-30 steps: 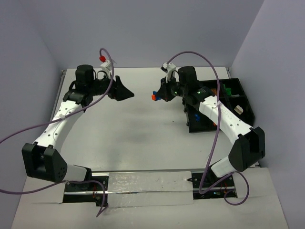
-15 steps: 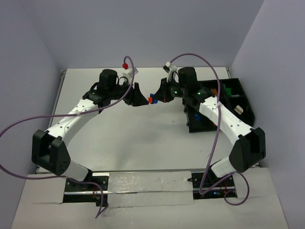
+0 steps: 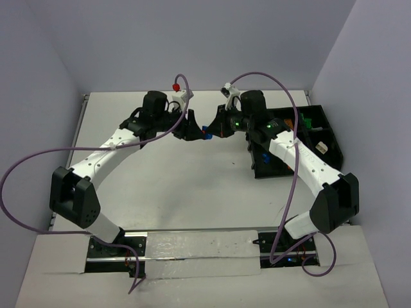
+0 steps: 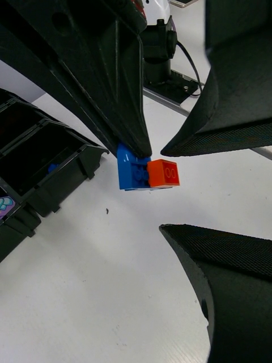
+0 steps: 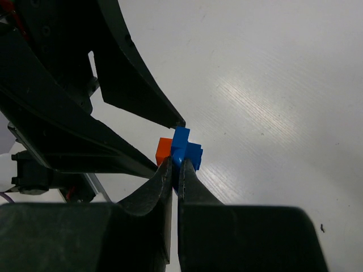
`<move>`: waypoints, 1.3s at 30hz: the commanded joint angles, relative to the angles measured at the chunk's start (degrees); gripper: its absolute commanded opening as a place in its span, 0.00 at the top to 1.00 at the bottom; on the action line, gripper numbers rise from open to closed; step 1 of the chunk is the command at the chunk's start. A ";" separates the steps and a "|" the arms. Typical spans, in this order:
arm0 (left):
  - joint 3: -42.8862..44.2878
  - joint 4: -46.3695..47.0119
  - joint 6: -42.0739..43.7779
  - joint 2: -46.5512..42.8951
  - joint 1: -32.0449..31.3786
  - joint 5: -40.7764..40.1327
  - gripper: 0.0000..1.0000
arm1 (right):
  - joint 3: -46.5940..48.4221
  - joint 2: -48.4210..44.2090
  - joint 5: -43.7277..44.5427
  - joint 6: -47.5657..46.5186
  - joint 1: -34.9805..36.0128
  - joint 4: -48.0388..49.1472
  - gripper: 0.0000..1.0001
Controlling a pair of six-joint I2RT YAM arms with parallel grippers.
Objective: Sort the legos into containers by color
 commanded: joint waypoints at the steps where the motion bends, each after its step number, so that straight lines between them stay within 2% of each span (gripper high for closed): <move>1: 3.62 -0.36 1.00 0.49 -1.22 -1.35 0.44 | 0.05 -2.08 0.40 0.49 0.53 2.12 1.00; 5: 3.93 -0.72 1.54 0.83 -1.85 -1.79 0.53 | 0.14 -1.98 0.43 0.66 0.62 2.12 1.00; 7: 4.05 -0.88 1.85 0.94 -2.11 -2.05 0.62 | 0.14 -1.90 0.74 0.66 0.66 2.08 1.00; 9: 4.09 -1.06 1.88 1.08 -2.18 -2.24 0.76 | 0.14 -1.90 1.27 0.73 0.62 1.86 1.00; 14: 4.27 -1.85 2.12 1.34 -2.25 -3.15 0.99 | 0.05 -2.08 4.54 0.66 0.71 1.06 1.00; 19: 3.29 -2.69 3.05 0.01 -2.18 -5.00 1.00 | -0.60 -3.11 9.11 -0.28 -0.83 -0.99 1.00; 25: 0.42 -2.87 3.24 -2.13 -0.36 -3.41 1.00 | -4.28 -5.77 13.15 -1.33 -8.22 -3.00 1.00; 28: -0.95 -2.19 2.86 -2.84 0.95 -0.90 1.00 | -6.96 -8.01 12.36 -1.62 -13.58 -3.90 1.00; 33: 0.12 -4.30 4.00 -1.52 1.91 2.43 1.00 | -8.04 -10.62 11.29 -8.55 -18.07 -8.93 1.00; 39: 0.93 -5.27 4.85 -0.75 2.14 3.45 1.00 | -9.10 -12.12 16.35 -17.62 -21.65 -14.17 1.00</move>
